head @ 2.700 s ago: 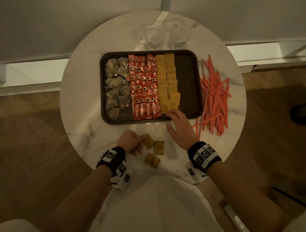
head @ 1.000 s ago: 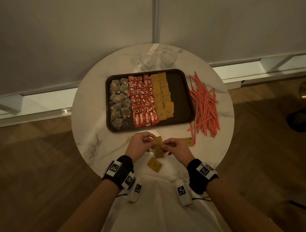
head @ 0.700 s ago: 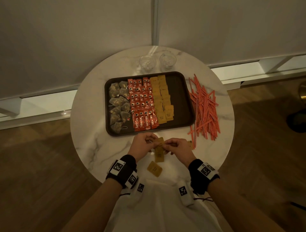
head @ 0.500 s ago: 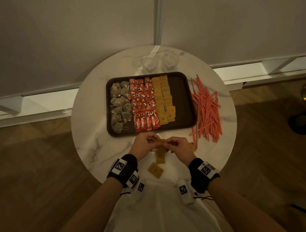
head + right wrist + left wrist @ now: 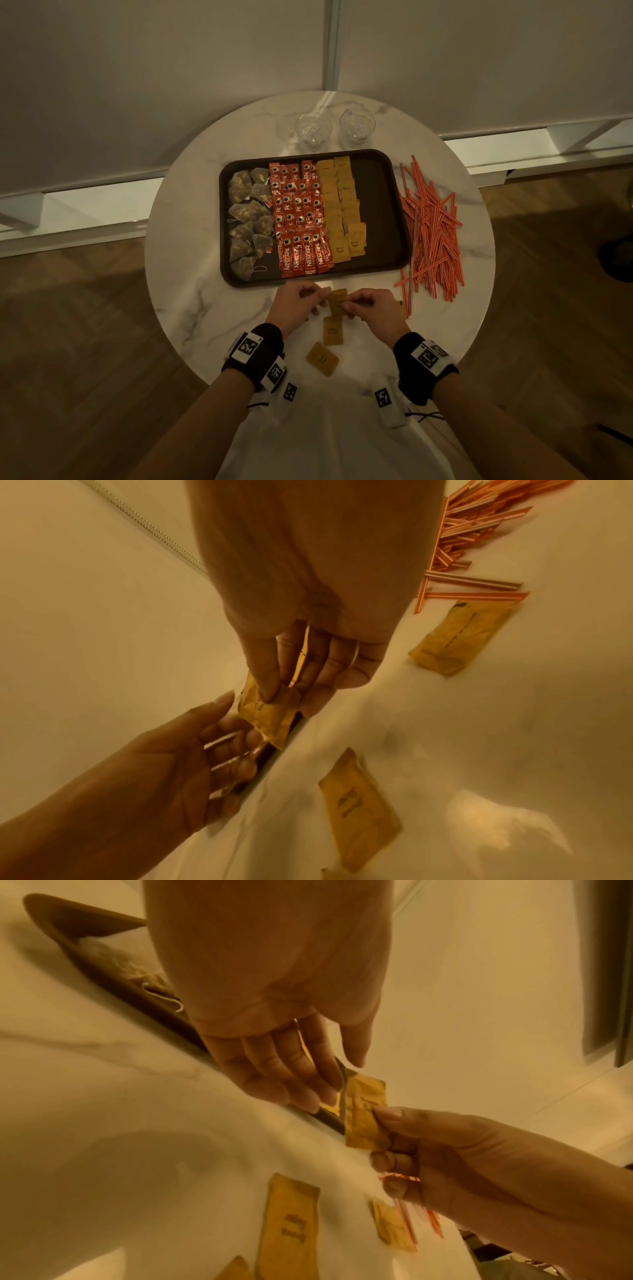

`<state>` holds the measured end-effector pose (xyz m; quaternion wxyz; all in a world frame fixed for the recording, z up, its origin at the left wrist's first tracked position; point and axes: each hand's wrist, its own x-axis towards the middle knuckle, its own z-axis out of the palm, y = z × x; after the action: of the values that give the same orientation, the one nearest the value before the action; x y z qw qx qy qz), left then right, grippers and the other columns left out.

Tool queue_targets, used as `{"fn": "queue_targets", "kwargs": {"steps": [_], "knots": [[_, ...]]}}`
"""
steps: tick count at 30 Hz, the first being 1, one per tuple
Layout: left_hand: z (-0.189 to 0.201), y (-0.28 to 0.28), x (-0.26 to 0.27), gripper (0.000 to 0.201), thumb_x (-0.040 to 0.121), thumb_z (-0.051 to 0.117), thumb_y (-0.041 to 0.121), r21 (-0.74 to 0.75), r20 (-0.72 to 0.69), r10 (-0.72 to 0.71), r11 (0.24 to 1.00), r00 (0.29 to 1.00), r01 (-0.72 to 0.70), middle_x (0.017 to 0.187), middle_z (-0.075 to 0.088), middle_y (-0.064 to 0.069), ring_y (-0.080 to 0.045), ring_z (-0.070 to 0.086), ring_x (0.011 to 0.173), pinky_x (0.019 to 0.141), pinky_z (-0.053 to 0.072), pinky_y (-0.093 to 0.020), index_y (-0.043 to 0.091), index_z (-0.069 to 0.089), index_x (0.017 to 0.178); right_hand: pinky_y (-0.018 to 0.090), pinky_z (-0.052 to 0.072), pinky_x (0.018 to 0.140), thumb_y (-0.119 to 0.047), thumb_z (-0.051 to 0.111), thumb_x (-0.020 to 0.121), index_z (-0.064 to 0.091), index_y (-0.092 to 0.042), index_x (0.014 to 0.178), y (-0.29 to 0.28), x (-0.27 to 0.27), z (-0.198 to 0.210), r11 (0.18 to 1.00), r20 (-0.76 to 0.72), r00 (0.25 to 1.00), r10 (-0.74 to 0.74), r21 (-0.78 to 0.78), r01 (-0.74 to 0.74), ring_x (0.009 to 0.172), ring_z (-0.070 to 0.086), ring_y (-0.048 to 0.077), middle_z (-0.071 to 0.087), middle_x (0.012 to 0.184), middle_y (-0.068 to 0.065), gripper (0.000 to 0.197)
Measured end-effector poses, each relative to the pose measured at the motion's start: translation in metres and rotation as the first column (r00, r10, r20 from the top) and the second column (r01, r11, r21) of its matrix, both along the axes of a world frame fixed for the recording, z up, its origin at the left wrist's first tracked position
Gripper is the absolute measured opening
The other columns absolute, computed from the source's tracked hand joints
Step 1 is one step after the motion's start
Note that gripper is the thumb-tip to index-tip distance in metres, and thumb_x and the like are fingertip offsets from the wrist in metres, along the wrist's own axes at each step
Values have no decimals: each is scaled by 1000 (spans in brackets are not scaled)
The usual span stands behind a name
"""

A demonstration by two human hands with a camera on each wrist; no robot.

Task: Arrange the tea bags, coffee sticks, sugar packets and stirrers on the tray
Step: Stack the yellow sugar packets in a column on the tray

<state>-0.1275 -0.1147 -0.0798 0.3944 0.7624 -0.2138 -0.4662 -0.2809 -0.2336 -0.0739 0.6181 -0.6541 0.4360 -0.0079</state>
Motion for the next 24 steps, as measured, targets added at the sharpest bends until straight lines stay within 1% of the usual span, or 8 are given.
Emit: {"fn": "queue_targets", "kwargs": {"steps": [2,4,8,12,15,17,19,24], "knots": [[-5,2,3,37,96,60,39,106,-53,33,994,998,-27,74,74,-3,-9,64,58,55,49,-20,6,74,87,13,50,63,-6,75,84,73,-7,90,-4,-4,-6,1000,-31,1000,7,-12,-7,61,64,-2,71,76,2,6],[-11,8,7,52,97,56,46,241,-85,1,970,996,20,62,70,-5,-10,64,51,50,47,-20,1,75,80,17,53,67,-9,76,83,73,-12,86,-7,-10,-15,999,-65,997,31,-40,-34,66,66,4,72,77,2,6],[-26,19,10,62,95,54,54,368,-145,-48,925,988,99,54,67,-9,-22,66,52,46,47,-22,0,74,71,29,57,75,-10,77,82,73,-20,82,-13,-21,-26,994,-149,986,79,-68,-90,77,69,18,74,82,5,11],[-28,15,9,70,92,52,64,399,-139,-72,909,988,123,59,71,-9,-19,65,46,47,49,-24,2,75,70,23,53,71,-12,76,84,72,-22,82,-21,-22,-26,992,-170,984,63,-97,-80,76,66,14,72,81,0,11],[-31,12,8,73,90,49,69,430,-116,-83,894,990,126,59,72,-7,-17,65,47,55,55,-27,3,75,69,19,51,60,-12,73,87,72,-20,87,-38,-10,-24,990,-154,988,-31,-139,10,71,63,10,69,82,-3,8],[-34,12,8,73,91,47,69,438,-99,-98,889,990,132,58,71,-5,-16,65,47,57,54,-26,5,74,67,13,47,66,-14,73,87,73,-15,97,-53,-1,-24,973,-147,987,-70,-227,36,81,64,10,70,89,-2,10],[-35,12,7,72,91,46,69,442,-82,-105,887,991,131,56,70,-3,-15,64,46,56,52,-25,8,74,64,12,45,73,-16,73,87,73,-12,100,-68,9,-24,959,-124,989,-79,-279,42,88,64,10,70,93,-1,14],[-36,11,8,73,90,45,70,478,-43,-144,866,989,147,54,69,-1,-11,60,40,53,47,-22,10,74,63,14,48,73,-21,75,86,75,-11,97,-91,35,-30,945,-138,988,-63,-328,14,86,65,12,71,91,1,15]]}}
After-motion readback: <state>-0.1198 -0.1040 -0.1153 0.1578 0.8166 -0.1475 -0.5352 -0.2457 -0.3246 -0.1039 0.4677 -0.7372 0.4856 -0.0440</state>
